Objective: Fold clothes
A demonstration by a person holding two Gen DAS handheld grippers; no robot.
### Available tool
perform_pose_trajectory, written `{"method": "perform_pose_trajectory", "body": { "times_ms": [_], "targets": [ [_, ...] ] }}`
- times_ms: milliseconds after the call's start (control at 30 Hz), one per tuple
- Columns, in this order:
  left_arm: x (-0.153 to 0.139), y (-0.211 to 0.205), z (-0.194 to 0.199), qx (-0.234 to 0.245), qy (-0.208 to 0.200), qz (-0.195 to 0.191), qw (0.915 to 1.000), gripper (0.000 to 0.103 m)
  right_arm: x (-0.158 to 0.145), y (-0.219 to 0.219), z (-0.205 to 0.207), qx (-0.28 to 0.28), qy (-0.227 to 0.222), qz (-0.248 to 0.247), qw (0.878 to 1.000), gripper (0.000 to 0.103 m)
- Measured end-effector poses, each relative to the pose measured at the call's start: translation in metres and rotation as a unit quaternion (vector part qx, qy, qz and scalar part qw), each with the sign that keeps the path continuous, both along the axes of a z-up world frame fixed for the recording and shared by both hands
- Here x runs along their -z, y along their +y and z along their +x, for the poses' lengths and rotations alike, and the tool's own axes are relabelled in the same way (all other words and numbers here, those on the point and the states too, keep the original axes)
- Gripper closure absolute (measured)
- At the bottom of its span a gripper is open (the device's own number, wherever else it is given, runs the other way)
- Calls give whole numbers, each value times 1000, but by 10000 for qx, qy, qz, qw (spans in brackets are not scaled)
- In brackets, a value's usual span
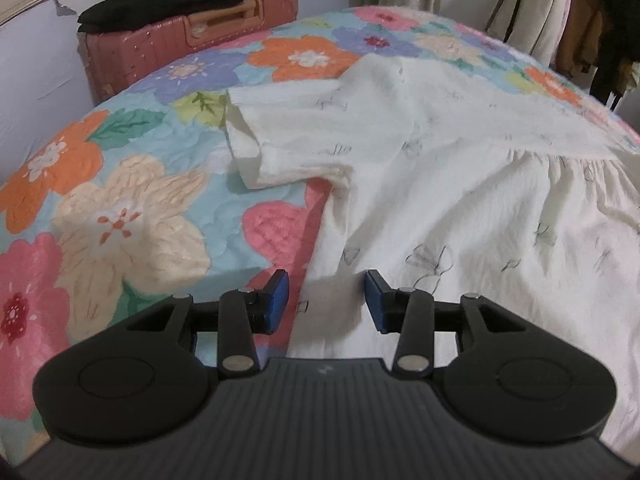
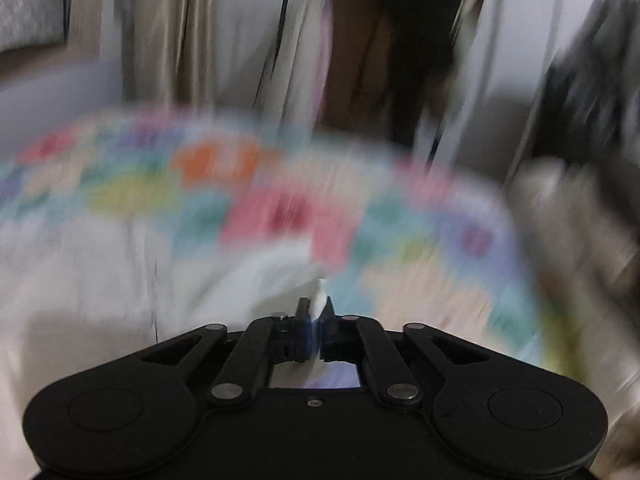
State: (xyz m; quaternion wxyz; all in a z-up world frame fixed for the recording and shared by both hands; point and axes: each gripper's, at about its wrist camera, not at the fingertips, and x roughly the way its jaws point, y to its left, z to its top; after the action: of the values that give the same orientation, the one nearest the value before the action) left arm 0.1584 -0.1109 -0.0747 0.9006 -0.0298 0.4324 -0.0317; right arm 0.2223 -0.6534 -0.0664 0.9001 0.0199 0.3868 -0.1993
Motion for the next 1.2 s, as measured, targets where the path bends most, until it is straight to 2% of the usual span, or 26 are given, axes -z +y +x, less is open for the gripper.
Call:
{"method": "perform_pose_trajectory", "body": {
  "times_ms": [33, 67, 133, 167, 333, 467, 500, 600, 667, 767, 800, 833, 867, 900, 933, 967, 1100, 1167, 1200],
  "targets": [
    [3, 2, 0, -9, 48, 11, 10000, 62, 7, -3, 3, 85, 206, 88, 9997, 82],
    [4, 6, 1, 7, 91, -26, 10000, 62, 10, -6, 3, 158, 278, 144, 9994, 79],
    [3, 14, 5, 35, 97, -185, 9998, 60, 8, -10, -1, 281, 123, 186, 9994, 57],
    [2, 20, 8, 25, 63, -261, 9996, 57, 6, -12, -3, 336, 18, 250, 9991, 53],
    [-18, 56, 44, -141, -282, -455, 9985, 51, -13, -17, -9, 474, -671, 628, 9946, 47],
    [-27, 88, 86, -456, -483, -753, 9950, 44, -7, -13, 6, 391, -610, 773, 9944, 43],
    [-27, 94, 98, -498, -492, -798, 9944, 39, -2, -12, 10, 332, -541, 772, 9950, 41],
    [-17, 96, 132, -493, -250, -766, 9955, 33, 13, -2, 25, 143, -6, 482, 9987, 41],
    [-5, 93, 150, -415, 25, -928, 9948, 33, 11, -1, 25, 50, -228, 457, 9987, 41],
    [15, 86, 169, -291, 300, -1451, 9885, 31, 8, -10, 27, 246, -430, 802, 9955, 40],
    [21, 84, 174, -342, 330, -1551, 9868, 33, 8, -12, 29, 319, -461, 869, 9946, 39],
    [22, 80, 175, -331, 239, -1519, 9876, 39, 9, -15, 32, 379, -499, 946, 9935, 39],
    [23, 75, 175, -310, 127, -1465, 9886, 83, 9, -18, 35, 431, -554, 1029, 9922, 37],
    [21, 73, 175, -272, 61, -1370, 9902, 101, 10, -20, 38, 480, -597, 1096, 9910, 32],
    [19, 70, 174, -232, 2, -1267, 9917, 102, 13, -22, 42, 537, -606, 1130, 9903, 23],
    [17, 68, 173, -192, -57, -1164, 9930, 102, 16, -24, 46, 584, -578, 1154, 9899, 19],
    [-2, 69, 163, -224, -736, -496, 9958, 102, 28, -20, 61, 352, -271, 1085, 9931, 19],
    [-3, 74, 165, -319, -783, -390, 9957, 101, 28, -12, 65, 192, -153, 796, 9965, 30],
    [-2, 77, 166, -362, -767, -368, 9957, 101, 26, -9, 65, 143, -183, 708, 9972, 45]
  ]
}}
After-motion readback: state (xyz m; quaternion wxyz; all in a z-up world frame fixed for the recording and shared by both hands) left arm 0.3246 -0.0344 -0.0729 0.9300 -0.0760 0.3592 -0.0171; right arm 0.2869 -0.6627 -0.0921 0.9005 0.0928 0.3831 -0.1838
